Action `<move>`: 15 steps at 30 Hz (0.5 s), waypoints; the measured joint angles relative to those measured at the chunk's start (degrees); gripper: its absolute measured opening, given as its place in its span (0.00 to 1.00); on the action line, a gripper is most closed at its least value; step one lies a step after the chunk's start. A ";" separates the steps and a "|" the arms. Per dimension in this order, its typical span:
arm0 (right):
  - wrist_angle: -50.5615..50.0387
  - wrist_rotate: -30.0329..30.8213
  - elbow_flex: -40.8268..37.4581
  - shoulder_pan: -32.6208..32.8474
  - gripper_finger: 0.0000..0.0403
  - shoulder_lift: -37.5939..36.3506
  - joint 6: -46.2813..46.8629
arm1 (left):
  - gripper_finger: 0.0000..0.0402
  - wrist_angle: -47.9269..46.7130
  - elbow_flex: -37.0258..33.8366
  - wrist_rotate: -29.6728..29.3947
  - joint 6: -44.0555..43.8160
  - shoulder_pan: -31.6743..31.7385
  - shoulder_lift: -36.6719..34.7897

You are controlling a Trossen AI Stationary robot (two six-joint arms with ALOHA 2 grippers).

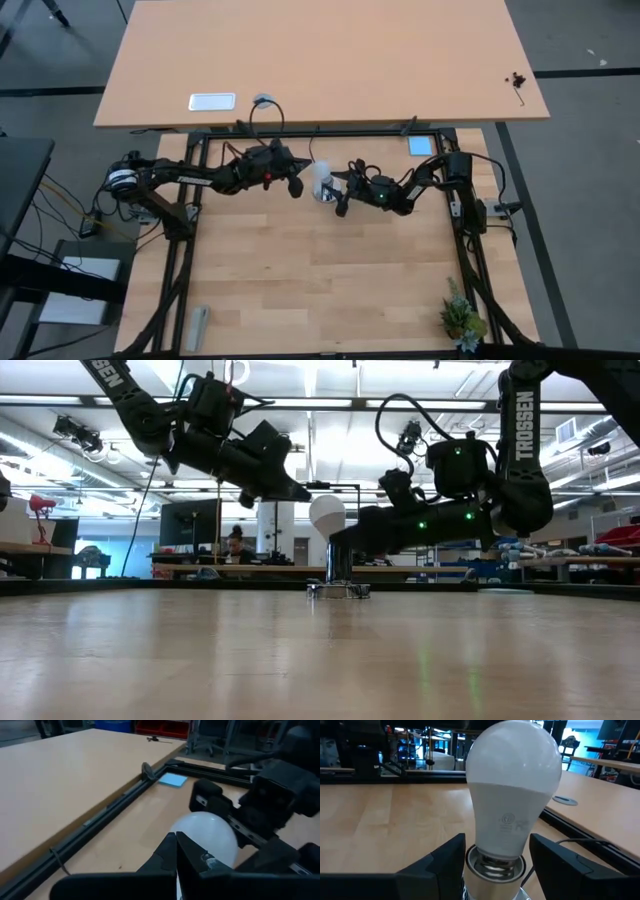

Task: Screw lightbulb
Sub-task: Insert the lightbulb into the lamp

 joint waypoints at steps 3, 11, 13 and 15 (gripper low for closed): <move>0.05 0.00 0.17 0.00 0.55 -0.02 -0.28 | 0.00 -0.81 0.00 0.32 0.01 -0.02 0.00; 0.03 0.00 0.17 0.00 0.51 -0.02 -1.46 | 0.00 -0.91 0.00 0.31 0.00 -0.37 0.02; 0.03 0.05 0.17 0.00 0.51 -0.04 -1.49 | 0.00 -0.91 0.00 0.31 0.00 -0.37 0.02; 0.02 0.46 0.17 0.07 0.52 -0.05 -1.49 | 0.00 -0.90 0.00 0.30 -0.02 -0.37 0.02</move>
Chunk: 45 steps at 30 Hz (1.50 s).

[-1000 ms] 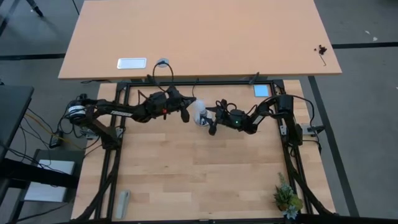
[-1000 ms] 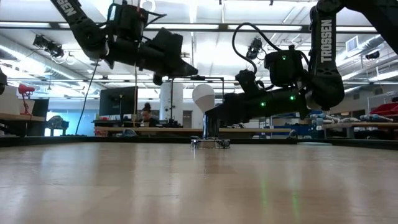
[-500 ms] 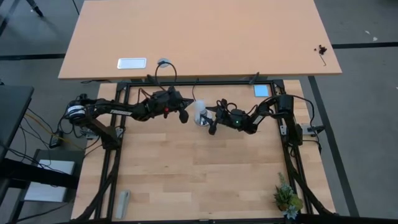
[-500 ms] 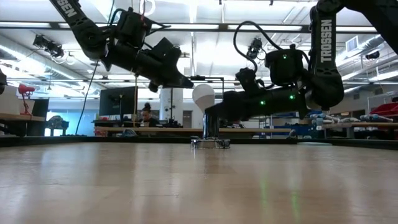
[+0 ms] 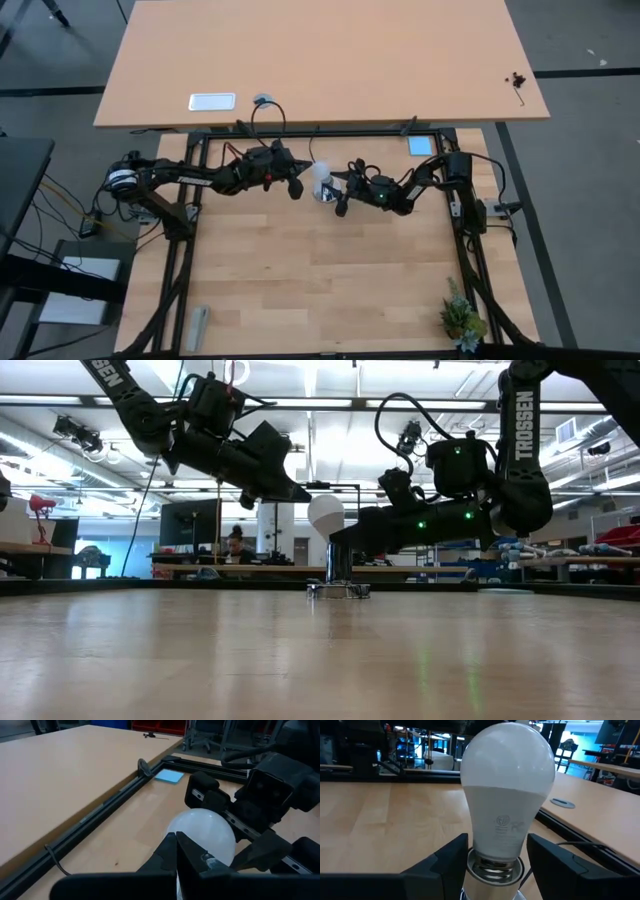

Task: Screw lightbulb
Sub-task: Insert the lightbulb into the lamp

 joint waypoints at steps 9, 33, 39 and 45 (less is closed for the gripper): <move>-0.21 0.71 -0.02 0.20 0.61 -0.03 0.00 | 0.00 -0.01 0.00 0.00 -1.01 -0.61 0.00; -4.01 1.40 -0.18 2.51 0.71 -0.97 -0.24 | 0.00 -0.10 0.00 -0.03 0.33 -0.63 0.04; -14.58 4.00 -1.93 3.17 0.68 -7.87 -0.46 | 0.00 0.09 0.00 -0.03 0.46 -0.63 -0.32; -22.17 4.20 -3.69 3.54 0.62 -14.89 -0.44 | 0.00 1.06 0.00 -0.03 0.46 -0.63 -0.44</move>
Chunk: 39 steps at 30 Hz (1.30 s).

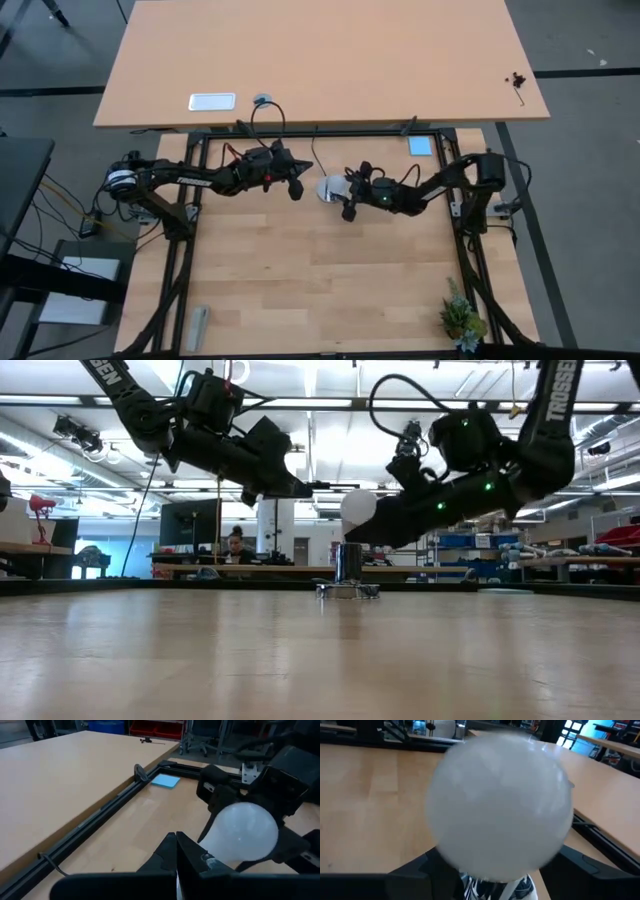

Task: Screw lightbulb
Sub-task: Insert the lightbulb into the lamp

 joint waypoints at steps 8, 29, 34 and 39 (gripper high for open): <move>-2.04 0.00 -0.27 0.01 0.53 -2.55 0.00 | 0.00 0.24 0.00 0.00 0.00 0.00 0.00; -2.31 -0.02 0.02 0.00 0.48 -2.44 1.63 | 0.00 0.39 0.00 0.83 -0.29 -0.08 -0.02; -4.22 -0.16 1.07 -0.47 0.47 -2.44 5.09 | 0.00 -1.76 1.39 1.02 -0.42 -0.09 -0.02; -8.60 -0.39 2.84 -1.28 0.44 -2.44 6.09 | 0.00 -4.81 4.39 2.29 -0.20 -0.09 -0.02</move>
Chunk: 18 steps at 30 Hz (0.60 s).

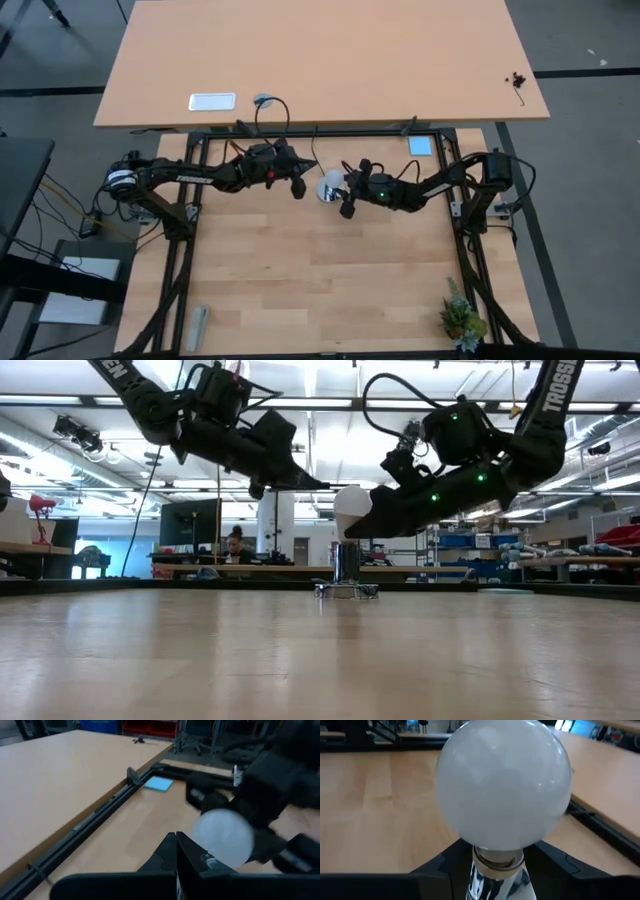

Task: Screw lightbulb
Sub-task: Insert the lightbulb into the lamp

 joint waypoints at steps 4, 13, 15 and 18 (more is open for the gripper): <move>-3.03 -1.09 1.34 -0.89 0.43 0.02 2.54 | 0.00 0.17 1.78 1.61 0.07 -0.01 0.00; -7.10 -1.84 3.77 -1.34 0.43 0.02 5.62 | 0.00 -3.38 4.62 2.82 1.41 -1.88 0.15; -9.14 -2.55 4.91 -1.36 0.43 0.02 5.65 | 0.00 -4.31 5.18 2.46 1.76 -2.39 0.64; -12.33 -3.13 6.72 -1.36 0.43 0.02 5.65 | 0.00 -5.96 6.39 2.28 1.99 -3.04 1.82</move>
